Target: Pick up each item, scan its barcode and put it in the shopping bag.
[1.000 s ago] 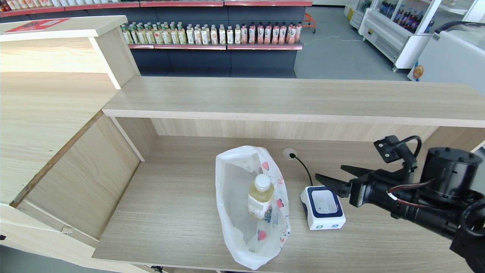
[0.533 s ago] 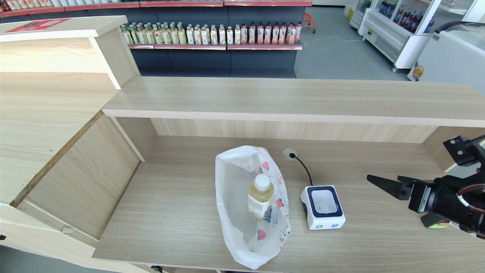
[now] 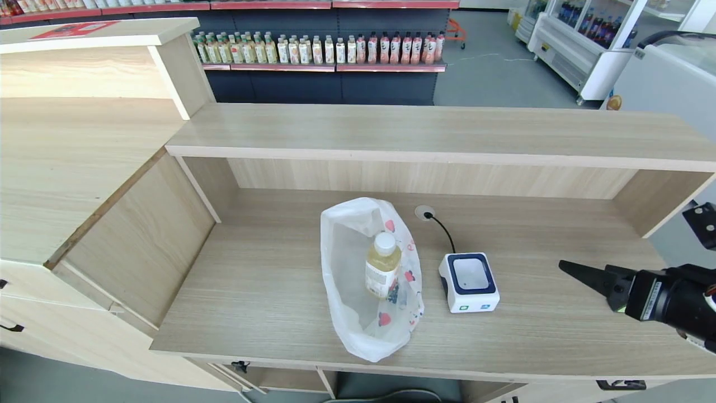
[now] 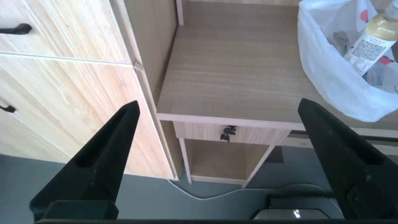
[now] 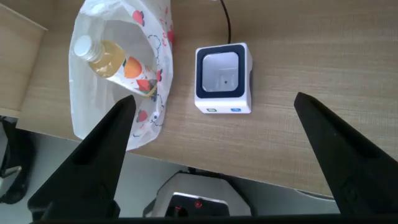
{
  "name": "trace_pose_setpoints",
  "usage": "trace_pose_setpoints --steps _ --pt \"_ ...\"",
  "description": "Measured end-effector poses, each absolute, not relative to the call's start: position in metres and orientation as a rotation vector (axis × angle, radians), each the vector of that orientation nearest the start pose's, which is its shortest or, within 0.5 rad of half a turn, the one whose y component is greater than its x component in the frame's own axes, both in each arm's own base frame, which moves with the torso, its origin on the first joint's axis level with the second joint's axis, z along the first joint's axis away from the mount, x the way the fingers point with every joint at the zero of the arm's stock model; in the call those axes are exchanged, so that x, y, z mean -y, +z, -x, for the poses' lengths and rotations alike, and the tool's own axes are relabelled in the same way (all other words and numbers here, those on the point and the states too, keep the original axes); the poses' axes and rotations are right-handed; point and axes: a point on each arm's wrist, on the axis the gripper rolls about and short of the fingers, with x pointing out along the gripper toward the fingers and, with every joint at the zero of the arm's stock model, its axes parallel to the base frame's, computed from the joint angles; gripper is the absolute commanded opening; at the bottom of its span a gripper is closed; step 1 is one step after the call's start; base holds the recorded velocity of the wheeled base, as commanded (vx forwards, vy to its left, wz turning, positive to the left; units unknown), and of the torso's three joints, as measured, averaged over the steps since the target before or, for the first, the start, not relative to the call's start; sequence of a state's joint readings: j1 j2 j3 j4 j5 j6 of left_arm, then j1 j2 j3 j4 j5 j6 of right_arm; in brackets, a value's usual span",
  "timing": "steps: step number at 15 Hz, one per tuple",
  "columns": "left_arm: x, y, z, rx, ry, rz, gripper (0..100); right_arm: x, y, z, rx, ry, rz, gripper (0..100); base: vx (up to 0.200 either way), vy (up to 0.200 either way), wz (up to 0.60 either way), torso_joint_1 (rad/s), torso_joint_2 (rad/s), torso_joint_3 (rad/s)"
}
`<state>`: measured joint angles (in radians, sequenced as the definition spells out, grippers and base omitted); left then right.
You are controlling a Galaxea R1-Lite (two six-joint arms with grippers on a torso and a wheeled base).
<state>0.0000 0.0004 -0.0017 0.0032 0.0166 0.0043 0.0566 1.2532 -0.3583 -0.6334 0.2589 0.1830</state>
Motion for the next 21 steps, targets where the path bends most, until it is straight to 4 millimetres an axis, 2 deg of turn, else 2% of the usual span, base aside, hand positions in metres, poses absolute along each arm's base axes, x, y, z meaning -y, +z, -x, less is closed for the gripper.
trace_pose_setpoints --steps 7,11,16,21 --pt "0.000 0.076 0.023 -0.001 0.016 -0.006 100 -0.010 0.166 -0.169 -0.326 0.254 -0.198 100 0.000 -0.200 0.00 0.006 0.00 0.001" --pt "0.000 0.076 0.023 -0.002 0.017 -0.006 100 0.000 0.159 -0.167 -0.384 0.201 -0.103 100 0.000 -0.200 0.00 0.000 0.00 0.002" --pt "0.000 0.076 0.023 -0.002 0.017 -0.007 100 0.002 0.160 -0.166 -0.388 0.199 -0.053 100 0.000 -0.200 0.00 0.000 0.00 0.000" --pt "0.000 0.076 0.023 -0.002 0.017 -0.008 100 0.006 0.152 -0.154 -0.460 0.145 0.090 100 0.000 -0.200 0.00 0.003 0.00 0.001"
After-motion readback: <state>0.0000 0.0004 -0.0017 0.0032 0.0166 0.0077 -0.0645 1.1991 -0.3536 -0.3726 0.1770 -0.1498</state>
